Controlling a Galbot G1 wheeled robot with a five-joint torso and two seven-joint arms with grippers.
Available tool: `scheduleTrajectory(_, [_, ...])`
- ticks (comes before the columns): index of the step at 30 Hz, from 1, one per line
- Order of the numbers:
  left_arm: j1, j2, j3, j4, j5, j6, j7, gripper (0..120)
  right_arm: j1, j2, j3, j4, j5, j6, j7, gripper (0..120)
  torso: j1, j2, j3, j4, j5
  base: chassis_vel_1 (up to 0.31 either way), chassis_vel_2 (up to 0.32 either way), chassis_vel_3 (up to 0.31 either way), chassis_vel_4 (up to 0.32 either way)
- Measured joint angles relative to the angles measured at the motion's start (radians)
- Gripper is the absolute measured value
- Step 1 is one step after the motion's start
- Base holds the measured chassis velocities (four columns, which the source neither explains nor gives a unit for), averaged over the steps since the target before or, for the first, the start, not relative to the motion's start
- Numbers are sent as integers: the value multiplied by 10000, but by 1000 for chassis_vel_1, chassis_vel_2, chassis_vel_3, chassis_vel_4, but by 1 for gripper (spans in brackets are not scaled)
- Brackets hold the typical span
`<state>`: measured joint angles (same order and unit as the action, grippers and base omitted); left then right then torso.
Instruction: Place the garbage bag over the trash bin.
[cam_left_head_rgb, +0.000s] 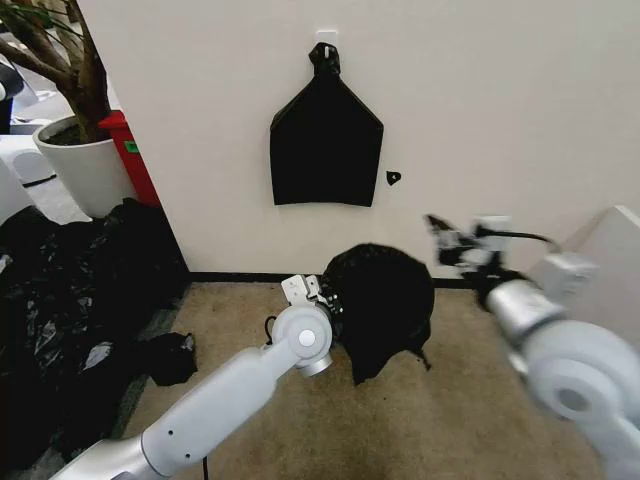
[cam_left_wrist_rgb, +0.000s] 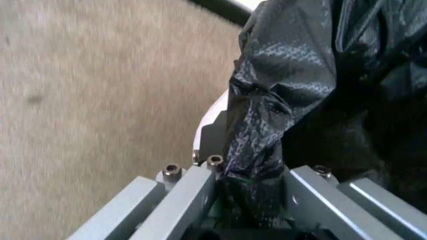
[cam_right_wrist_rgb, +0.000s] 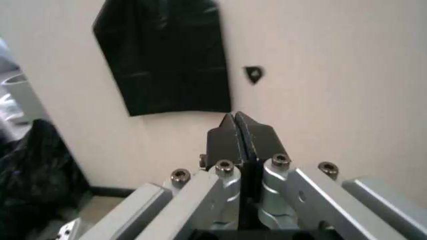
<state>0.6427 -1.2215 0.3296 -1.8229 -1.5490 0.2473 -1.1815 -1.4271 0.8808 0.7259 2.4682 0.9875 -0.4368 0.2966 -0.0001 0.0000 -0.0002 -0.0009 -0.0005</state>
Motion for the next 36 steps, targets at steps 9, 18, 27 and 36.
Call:
scheduleTrajectory(9, [99,-346,131,518,-839,453,-598,0,-2273,2036,1163,256,-2462,1614,-1367,19,0,0,1,6,4,0,0,0,0])
scheduleTrajectory(18, [309,-397,230,899,-335,793,-521,0,-2561,2568,921,255,-3524,2299,-1386,52,0,0,2,9,5,0,0,0,0])
scheduleTrajectory(27, [661,-490,341,1203,646,822,16,0,-2762,2530,587,315,-3571,2203,-1188,88,0,1,0,11,6,0,0,0,0])
scheduleTrajectory(36, [769,-354,442,985,899,828,-27,26,-2976,2471,814,318,-3383,2150,-986,100,0,0,3,9,5,0,0,0,0])
